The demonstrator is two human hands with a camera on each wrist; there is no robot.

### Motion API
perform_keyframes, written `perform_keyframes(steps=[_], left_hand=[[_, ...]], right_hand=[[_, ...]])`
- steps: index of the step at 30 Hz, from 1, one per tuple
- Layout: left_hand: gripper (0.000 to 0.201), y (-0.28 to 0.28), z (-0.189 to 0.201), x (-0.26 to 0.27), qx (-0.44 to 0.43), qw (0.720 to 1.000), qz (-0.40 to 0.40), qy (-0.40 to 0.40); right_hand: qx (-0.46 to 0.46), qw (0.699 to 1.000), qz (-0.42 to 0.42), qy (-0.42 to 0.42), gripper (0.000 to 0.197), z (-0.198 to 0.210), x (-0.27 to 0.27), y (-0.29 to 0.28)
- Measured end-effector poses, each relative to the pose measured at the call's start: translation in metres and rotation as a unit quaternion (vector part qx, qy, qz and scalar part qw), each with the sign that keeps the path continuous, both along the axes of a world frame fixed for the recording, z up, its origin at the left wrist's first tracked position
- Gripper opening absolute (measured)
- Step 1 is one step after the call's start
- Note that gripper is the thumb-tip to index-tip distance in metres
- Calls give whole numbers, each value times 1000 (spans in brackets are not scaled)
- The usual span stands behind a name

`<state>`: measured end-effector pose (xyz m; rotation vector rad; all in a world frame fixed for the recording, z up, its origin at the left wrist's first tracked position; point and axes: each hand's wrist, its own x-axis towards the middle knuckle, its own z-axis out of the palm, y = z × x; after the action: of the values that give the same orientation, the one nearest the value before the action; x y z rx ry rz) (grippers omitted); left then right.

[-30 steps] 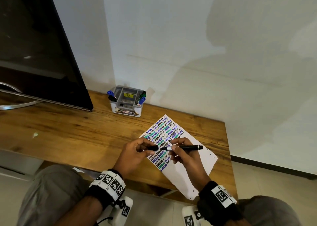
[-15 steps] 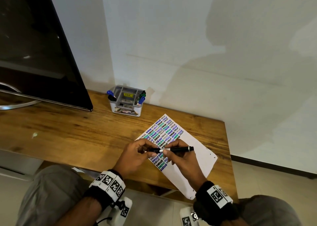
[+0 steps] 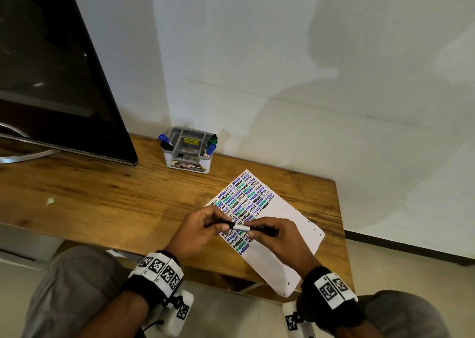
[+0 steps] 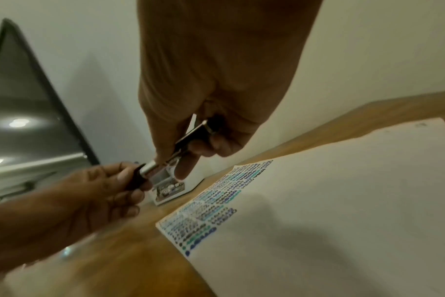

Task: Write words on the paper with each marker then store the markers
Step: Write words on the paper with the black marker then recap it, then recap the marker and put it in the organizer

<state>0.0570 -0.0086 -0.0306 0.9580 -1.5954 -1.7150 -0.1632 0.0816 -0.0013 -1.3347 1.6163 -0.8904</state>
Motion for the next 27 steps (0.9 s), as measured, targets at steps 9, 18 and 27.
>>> perform_keyframes(steps=[9, 18, 27], left_hand=[[12, -3, 4, 7, 11, 1000, 17, -8], [14, -6, 7, 9, -21, 1000, 13, -13], [23, -12, 17, 15, -39, 997, 58, -36]], right_hand=[[-53, 978, 41, 198, 27, -8, 21, -3], [84, 996, 37, 4, 16, -4, 28, -18], [41, 976, 146, 154, 17, 19, 20, -51]])
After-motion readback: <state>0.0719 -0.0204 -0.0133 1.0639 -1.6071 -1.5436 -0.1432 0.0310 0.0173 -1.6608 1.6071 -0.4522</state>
